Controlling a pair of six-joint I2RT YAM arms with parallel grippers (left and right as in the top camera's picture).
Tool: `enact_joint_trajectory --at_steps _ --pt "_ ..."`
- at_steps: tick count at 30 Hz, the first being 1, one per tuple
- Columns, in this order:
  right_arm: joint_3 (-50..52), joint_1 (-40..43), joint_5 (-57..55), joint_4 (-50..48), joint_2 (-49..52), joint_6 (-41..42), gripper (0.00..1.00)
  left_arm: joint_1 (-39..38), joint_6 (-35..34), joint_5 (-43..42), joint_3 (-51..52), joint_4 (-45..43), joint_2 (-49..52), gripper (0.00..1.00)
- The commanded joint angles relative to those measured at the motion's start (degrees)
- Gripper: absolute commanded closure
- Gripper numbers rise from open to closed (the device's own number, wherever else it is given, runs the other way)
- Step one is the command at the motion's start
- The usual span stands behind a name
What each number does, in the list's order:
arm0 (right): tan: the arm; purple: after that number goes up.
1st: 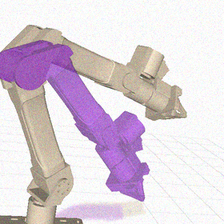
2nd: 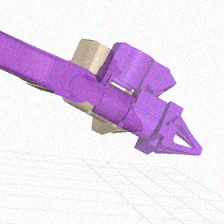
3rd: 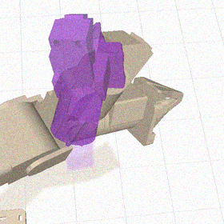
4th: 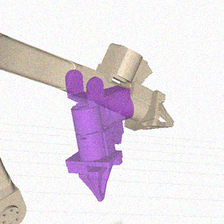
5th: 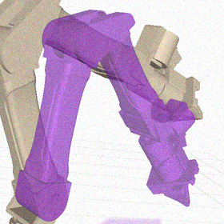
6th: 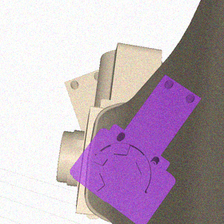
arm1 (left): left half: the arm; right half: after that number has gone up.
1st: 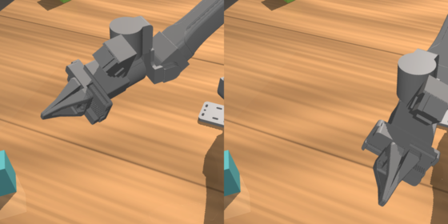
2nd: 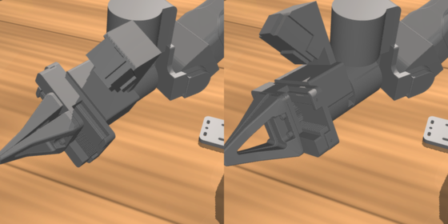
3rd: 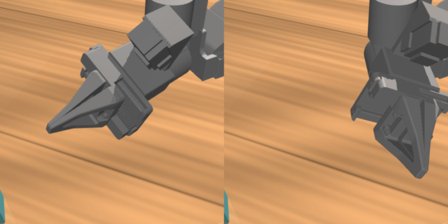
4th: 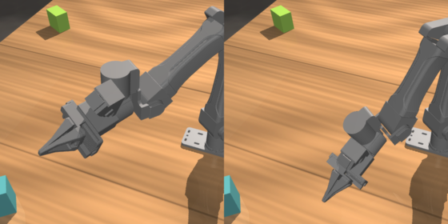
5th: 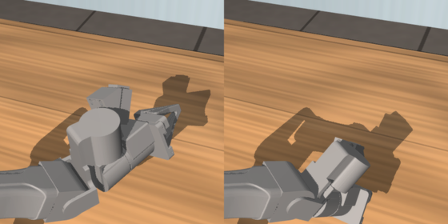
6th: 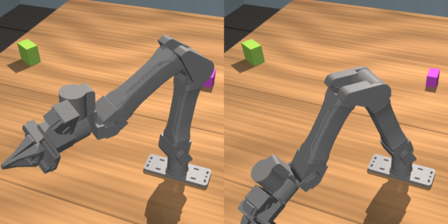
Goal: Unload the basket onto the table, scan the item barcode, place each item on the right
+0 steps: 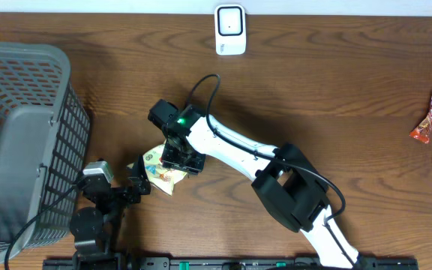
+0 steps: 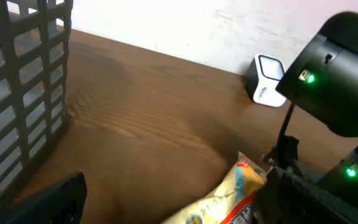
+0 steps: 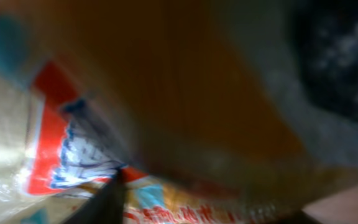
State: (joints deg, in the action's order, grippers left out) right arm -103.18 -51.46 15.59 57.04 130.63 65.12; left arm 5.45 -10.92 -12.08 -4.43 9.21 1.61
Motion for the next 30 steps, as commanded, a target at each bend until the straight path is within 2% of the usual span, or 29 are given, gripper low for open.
enact_joint_trajectory --at_steps 1,3,6,12,14,16,18,19,20,21,22,24,25,26,27,28,30 --pt "3.7 0.2 -7.4 0.8 0.3 0.6 0.78 -0.2 -0.5 -0.3 1.3 0.6 -0.2 0.02" --pt "3.7 0.5 -9.4 1.5 0.3 -4.7 0.99 -0.2 -0.5 -0.3 1.3 0.6 -0.2 0.02" --pt "3.6 2.1 -15.0 5.6 0.1 -10.2 0.99 -0.2 -0.5 -0.3 1.3 0.6 -0.2 0.02" --pt "3.5 8.5 -43.0 19.8 -2.1 -11.8 0.99 -0.2 -0.5 -0.3 1.3 0.6 -0.2 0.02" --pt "3.5 11.5 -47.5 21.6 -4.2 -12.8 0.99 -0.2 -0.5 -0.3 1.3 0.6 -0.2 0.02" --pt "3.5 14.5 -45.0 19.8 -8.2 -17.7 0.98 -0.2 -0.5 -0.3 1.3 0.6 -0.2 0.02" --pt "3.5 16.3 -40.5 17.9 -13.2 -24.1 0.82 -0.2 -0.5 -0.3 1.3 0.6 -0.2 0.02" --pt "3.5 16.6 -38.2 17.0 -16.7 -28.3 0.48 -0.2 -0.5 -0.3 1.3 0.6 -0.2 0.02" --pt "3.5 16.6 -37.2 16.7 -19.2 -29.9 0.37 -0.2 -0.5 -0.3 1.3 0.6 -0.2 0.02" --pt "3.5 16.5 -36.6 16.6 -20.7 -30.1 0.32 -0.2 -0.5 -0.3 1.3 0.6 -0.2 0.02" --pt "3.5 16.3 -35.9 16.4 -22.1 -30.0 0.29 -0.2 -0.5 -0.3 1.3 0.6 -0.2 0.02" --pt "3.5 15.7 -32.4 15.8 -24.0 -30.0 0.30 -0.2 -0.5 -0.3 1.3 0.6 -0.2 0.02" --pt "3.5 15.6 -31.6 15.7 -24.0 -29.7 0.33 -0.2 -0.5 -0.3 1.3 0.6 -0.2 0.02" --pt "3.6 15.3 -29.8 15.1 -24.0 -28.9 0.42 -0.2 -0.5 -0.3 1.3 0.6 -0.2 0.02" --pt "4.3 15.1 -28.9 14.1 -23.4 -28.8 0.45 -0.2 -0.5 -0.3 1.3 0.6 -0.2 0.02" --pt "5.6 14.8 -29.0 12.4 -22.8 -28.8 0.44 -0.2 -0.5 -0.3 1.3 0.6 -0.2 0.02" --pt "8.7 14.2 -29.2 9.1 -21.2 -28.8 0.33 -0.2 -0.5 -0.3 1.3 0.6 -0.2 0.02"
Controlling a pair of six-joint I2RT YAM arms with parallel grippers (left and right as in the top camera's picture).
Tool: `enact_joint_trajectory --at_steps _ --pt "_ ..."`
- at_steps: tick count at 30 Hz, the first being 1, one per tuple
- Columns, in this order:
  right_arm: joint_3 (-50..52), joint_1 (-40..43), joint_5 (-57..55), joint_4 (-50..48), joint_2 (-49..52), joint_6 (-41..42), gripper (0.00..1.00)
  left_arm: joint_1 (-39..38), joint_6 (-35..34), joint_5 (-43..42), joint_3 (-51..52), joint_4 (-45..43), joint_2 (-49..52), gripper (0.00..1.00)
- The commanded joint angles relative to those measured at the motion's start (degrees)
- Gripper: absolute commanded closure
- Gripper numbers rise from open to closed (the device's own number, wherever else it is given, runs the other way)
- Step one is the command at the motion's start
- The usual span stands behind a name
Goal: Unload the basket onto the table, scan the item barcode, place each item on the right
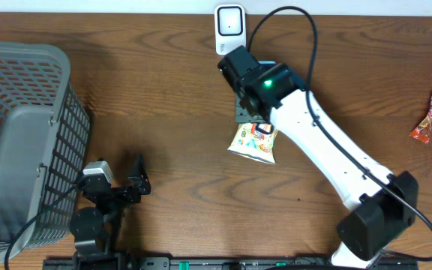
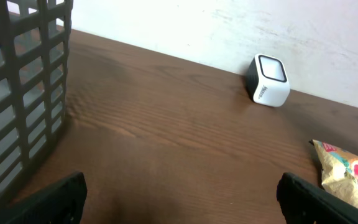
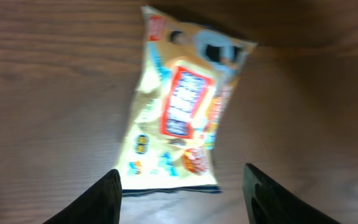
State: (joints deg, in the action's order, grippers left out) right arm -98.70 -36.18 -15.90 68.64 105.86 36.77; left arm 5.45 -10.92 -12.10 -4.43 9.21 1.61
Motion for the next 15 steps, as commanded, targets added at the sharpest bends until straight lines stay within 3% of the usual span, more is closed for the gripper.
enact_joint_trajectory --at_steps 1,4,10,12,14,15 --pt "6.1 -1.4 2.3 -4.7 4.8 -0.4 0.21 -0.2 -0.5 -0.3 1.3 0.6 -0.2 0.02" --pt "8.9 -1.6 1.9 -9.0 8.7 -0.4 0.01 -0.2 -0.5 -0.3 1.3 0.6 -0.2 0.02" --pt "9.0 -1.5 -4.5 -11.3 19.2 -0.4 0.01 -0.2 -0.5 -0.3 1.3 0.6 -0.2 0.02" --pt "9.0 -1.7 -2.7 -9.0 21.3 -0.4 0.09 -0.2 -0.5 -0.3 1.3 0.6 -0.2 0.02" --pt "9.0 -2.0 -0.3 -6.6 22.7 -0.4 0.26 -0.2 -0.5 -0.3 1.3 0.6 -0.2 0.02" --pt "9.0 -1.9 2.0 -5.9 22.7 -1.0 0.39 -0.2 -0.5 -0.3 1.3 0.6 -0.2 0.02"
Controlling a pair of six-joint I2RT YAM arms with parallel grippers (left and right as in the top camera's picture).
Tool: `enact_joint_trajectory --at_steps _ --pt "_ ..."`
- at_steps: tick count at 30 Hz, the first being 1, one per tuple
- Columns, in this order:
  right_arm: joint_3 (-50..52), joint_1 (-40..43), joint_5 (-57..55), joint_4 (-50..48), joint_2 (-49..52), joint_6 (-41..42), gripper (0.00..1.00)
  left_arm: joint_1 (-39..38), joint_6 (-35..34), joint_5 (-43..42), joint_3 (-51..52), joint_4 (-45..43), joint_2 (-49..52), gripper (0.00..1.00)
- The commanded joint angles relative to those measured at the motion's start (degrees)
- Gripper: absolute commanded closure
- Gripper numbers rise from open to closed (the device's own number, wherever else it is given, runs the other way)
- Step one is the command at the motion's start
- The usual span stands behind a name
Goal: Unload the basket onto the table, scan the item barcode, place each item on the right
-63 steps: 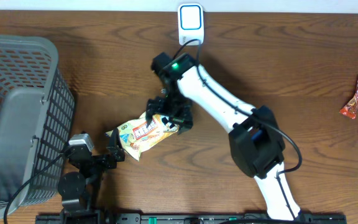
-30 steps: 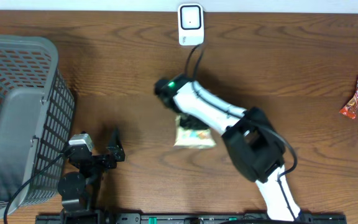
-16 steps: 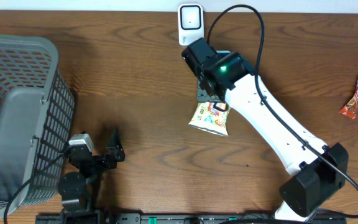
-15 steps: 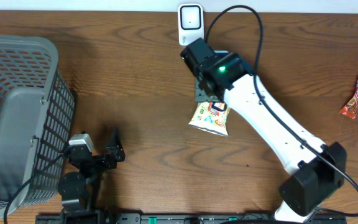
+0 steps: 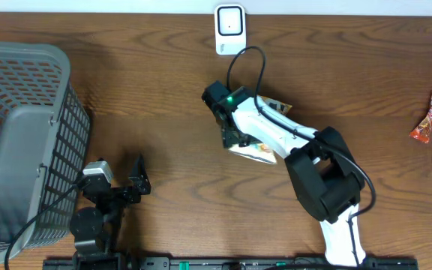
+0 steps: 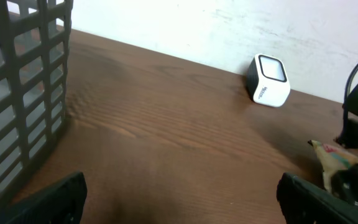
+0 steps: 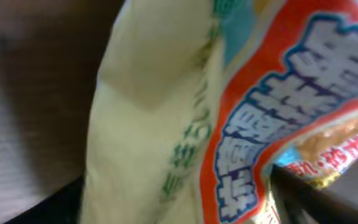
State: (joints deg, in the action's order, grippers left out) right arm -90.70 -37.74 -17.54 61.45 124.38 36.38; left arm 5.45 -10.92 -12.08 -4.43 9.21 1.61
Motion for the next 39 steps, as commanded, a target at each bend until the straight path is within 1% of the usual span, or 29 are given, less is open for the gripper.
enact_joint_trajectory --at_steps 1,2,3,4,5,7,9,10,11,12,13,15,16,19,22,24,35,39 --pt "1.0 -0.4 7.3 1.4 4.2 -2.7 0.50 -0.2 -0.5 -0.3 1.3 0.6 -0.2 0.02" --pt "0.9 -0.2 11.6 1.1 4.0 -5.4 0.56 -0.2 -0.5 -0.3 1.3 0.6 -0.2 0.02" --pt "0.5 0.4 21.3 0.6 3.7 -11.1 0.68 -0.2 -0.5 -0.3 1.3 0.6 -0.2 0.02" --pt "-0.2 1.3 28.8 0.9 3.6 -15.1 0.88 -0.2 -0.5 -0.3 1.3 0.6 -0.2 0.02" --pt "-1.4 2.5 34.6 2.1 3.5 -17.1 0.99 -0.2 -0.5 -0.3 1.3 0.6 -0.2 0.02" --pt "-6.1 5.4 40.4 8.6 3.3 -19.1 0.99 -0.2 -0.5 -0.3 1.3 0.6 -0.2 0.02" --pt "-11.4 7.9 45.6 15.8 3.3 -22.8 0.99 -0.2 -0.5 -0.3 1.3 0.6 -0.2 0.02" --pt "-13.6 8.9 48.7 18.8 3.3 -25.5 0.99 -0.2 -0.5 -0.3 1.3 0.6 -0.2 0.02" --pt "-17.3 10.6 54.5 24.0 3.3 -30.3 0.99 -0.2 -0.5 -0.3 1.3 0.6 -0.2 0.02" --pt "-18.4 11.1 56.5 25.7 3.3 -31.9 0.99 -0.2 -0.5 -0.3 1.3 0.6 -0.2 0.02" --pt "-20.8 12.3 62.8 29.6 3.3 -36.4 0.99 -0.2 -0.5 -0.3 1.3 0.6 -0.2 0.02" --pt "-22.3 13.8 74.2 33.5 3.3 -42.6 0.99 -0.2 -0.5 -0.3 1.3 0.6 -0.2 0.02" --pt "-22.3 14.6 82.2 35.9 3.3 -45.9 0.99 -0.2 -0.5 -0.3 1.3 0.6 -0.2 0.02" --pt "-21.8 15.5 92.0 36.1 3.3 -45.8 0.99 -0.2 -0.5 -0.3 1.3 0.6 -0.2 0.02" --pt "-21.8 15.6 97.0 36.1 3.3 -45.6 0.99 -0.2 -0.5 -0.3 1.3 0.6 -0.2 0.02" --pt "-21.8 15.6 98.3 36.1 3.3 -45.6 0.99 -0.2 -0.5 -0.3 1.3 0.6 -0.2 0.02" --pt "-21.8 15.6 97.7 36.1 3.3 -46.1 0.99 -0.2 -0.5 -0.3 1.3 0.6 -0.2 0.02" --pt "-21.8 15.5 93.4 36.1 3.3 -46.1 0.99 -0.2 -0.5 -0.3 1.3 0.6 -0.2 0.02"
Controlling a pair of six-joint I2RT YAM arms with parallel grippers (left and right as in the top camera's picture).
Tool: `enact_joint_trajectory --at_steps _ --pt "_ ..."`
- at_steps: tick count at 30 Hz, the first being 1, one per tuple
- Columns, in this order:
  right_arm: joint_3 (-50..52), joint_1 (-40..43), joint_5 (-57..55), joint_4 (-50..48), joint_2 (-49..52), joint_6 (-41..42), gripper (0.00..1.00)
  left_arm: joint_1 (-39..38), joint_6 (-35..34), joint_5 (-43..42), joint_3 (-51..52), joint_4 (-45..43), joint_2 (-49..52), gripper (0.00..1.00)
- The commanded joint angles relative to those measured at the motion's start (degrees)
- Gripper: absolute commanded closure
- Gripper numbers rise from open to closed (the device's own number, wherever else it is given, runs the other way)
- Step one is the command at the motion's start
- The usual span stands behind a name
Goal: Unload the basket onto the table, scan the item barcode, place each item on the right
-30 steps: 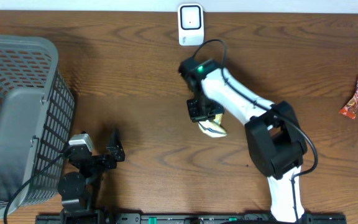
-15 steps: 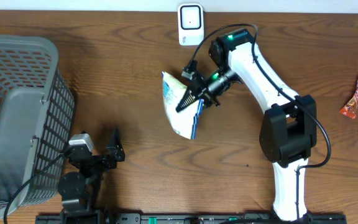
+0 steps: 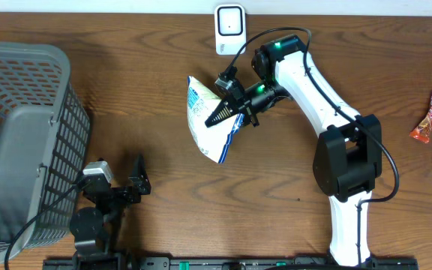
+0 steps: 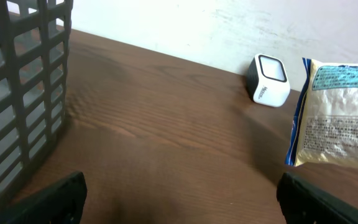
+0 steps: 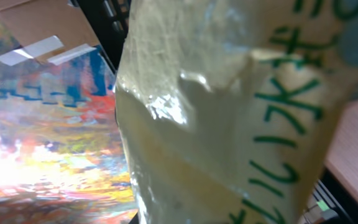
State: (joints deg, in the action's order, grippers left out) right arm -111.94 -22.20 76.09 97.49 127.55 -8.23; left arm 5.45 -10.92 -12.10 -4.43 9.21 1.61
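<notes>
A snack bag [image 3: 207, 120] with a white, blue-edged back hangs in the air below and left of the white scanner [image 3: 230, 30]. My right gripper [image 3: 229, 107] is shut on the bag's right edge. The bag's printed back [image 4: 339, 115] stands upright beside the scanner [image 4: 270, 81] in the left wrist view. In the right wrist view the yellow bag [image 5: 229, 112] fills the frame and hides the fingers. My left gripper [image 3: 137, 184] rests open at the table's front left, its fingers [image 4: 61, 196] spread wide with nothing between them.
A grey mesh basket [image 3: 21, 142] takes up the left side, close to the left arm. Three more snack packs, among them a red one [image 3: 430, 116] and an orange one, lie at the right edge. The table [image 3: 126, 82] is dark wood.
The right gripper was pressed down on the bag lying on the table in the middle. Now the bag is off the table, turned with its white back showing, nearer the scanner.
The right gripper was first on the bag at the front left, beside the left gripper. Then the bag lay below the scanner with the right gripper open above it. The gripper then came down on it and now holds it lifted. The left arm stayed still.
</notes>
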Motion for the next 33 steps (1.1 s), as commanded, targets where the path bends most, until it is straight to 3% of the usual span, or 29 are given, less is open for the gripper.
enact_joint_trajectory --at_steps 1,7,14,33 --pt "-0.5 0.0 -0.8 0.0 0.2 -1.5 0.99 -0.2 -0.5 -0.3 1.3 0.6 -0.2 0.02" --pt "-0.5 0.0 -0.8 0.0 0.2 -1.0 0.99 -0.2 -0.5 -0.3 1.3 0.6 -0.2 0.02" --pt "-0.5 0.0 -4.0 0.0 0.2 5.5 0.99 -0.2 -0.5 -0.3 1.3 0.6 -0.2 0.02" --pt "-0.5 0.0 -3.9 0.0 0.2 5.7 0.99 -0.2 -0.5 -0.3 1.3 0.6 -0.2 0.02"
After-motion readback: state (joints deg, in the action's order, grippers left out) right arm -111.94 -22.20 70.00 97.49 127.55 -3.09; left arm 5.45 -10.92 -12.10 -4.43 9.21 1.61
